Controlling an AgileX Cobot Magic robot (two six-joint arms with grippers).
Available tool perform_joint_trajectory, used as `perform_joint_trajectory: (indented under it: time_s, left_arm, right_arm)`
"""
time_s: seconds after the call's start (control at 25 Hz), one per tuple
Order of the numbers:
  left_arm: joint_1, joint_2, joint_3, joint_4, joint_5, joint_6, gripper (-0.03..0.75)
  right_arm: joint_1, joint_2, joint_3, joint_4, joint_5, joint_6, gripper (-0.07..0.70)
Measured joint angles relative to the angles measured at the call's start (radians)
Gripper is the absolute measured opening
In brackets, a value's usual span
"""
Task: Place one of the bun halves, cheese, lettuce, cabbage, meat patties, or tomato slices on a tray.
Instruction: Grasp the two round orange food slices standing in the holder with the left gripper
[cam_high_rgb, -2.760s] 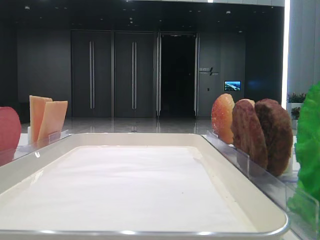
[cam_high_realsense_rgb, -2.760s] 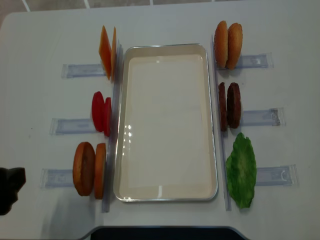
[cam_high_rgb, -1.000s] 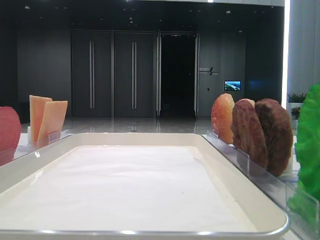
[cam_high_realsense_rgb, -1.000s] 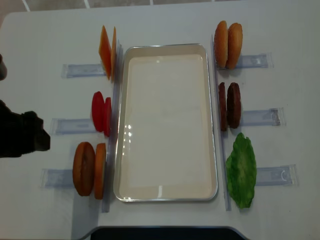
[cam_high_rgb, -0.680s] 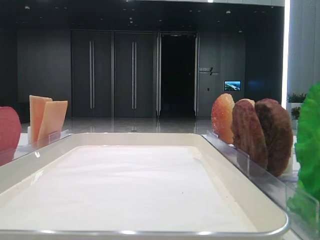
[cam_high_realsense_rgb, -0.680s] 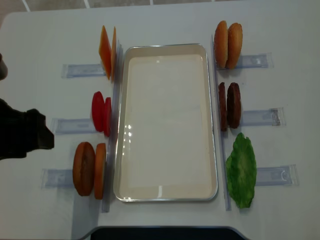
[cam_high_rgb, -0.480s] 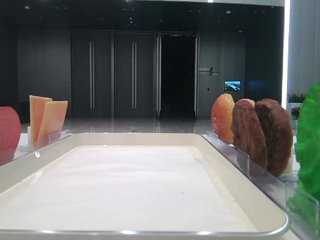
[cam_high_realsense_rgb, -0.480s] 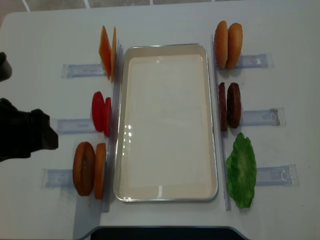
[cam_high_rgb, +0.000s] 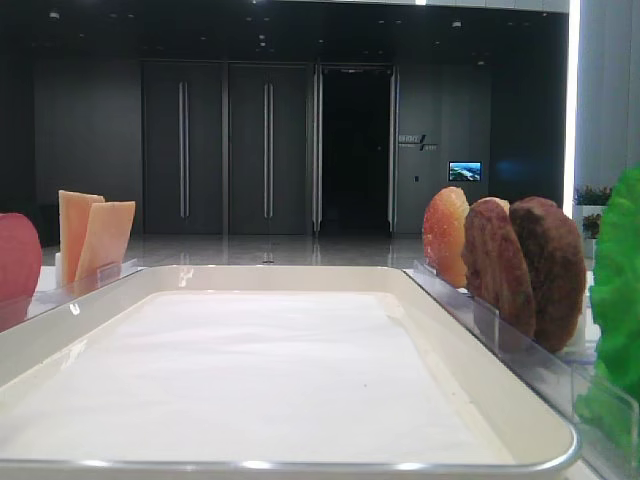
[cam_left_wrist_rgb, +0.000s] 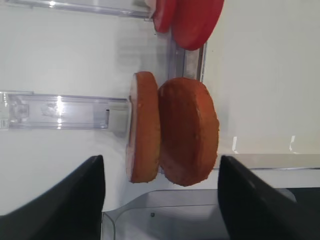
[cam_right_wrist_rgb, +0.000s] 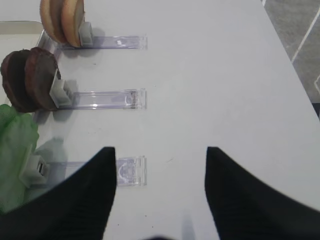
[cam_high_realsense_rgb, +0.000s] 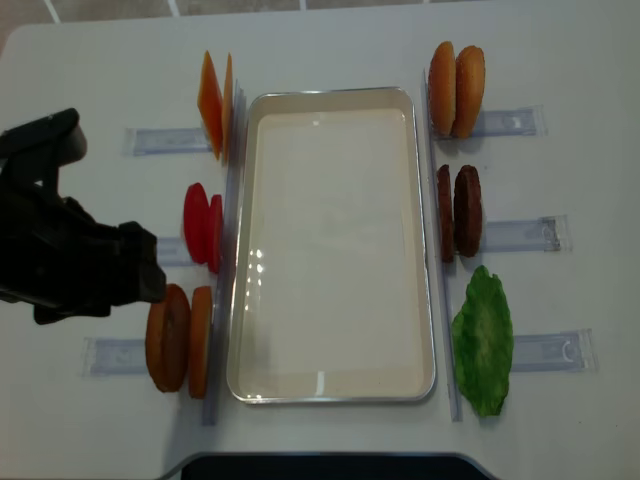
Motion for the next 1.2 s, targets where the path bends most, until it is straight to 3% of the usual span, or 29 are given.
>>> perform_joint_trajectory:
  time_s: [0.24, 0.48, 0.8, 1.2]
  left_arm:
    - [-0.117, 0.054, 0.0, 0.03, -0.024, -0.096, 0.535]
    - [-0.192, 0.082, 0.0, 0.063, -0.046, -0.177, 0.535]
    - [-0.255, 0.113, 0.0, 0.092, -0.05, -0.247, 0.535]
    - [-0.257, 0.177, 0.0, 0.108, -0.076, -0.256, 0.535]
  right_arm:
    - [0.0, 0.0, 0.0, 0.0, 0.0, 0.0, 0.408]
    - [0.0, 0.0, 0.0, 0.0, 0.0, 0.0, 0.408]
    - [0.0, 0.0, 0.0, 0.0, 0.0, 0.0, 0.408]
    - [0.0, 0.0, 0.0, 0.0, 0.0, 0.0, 0.408]
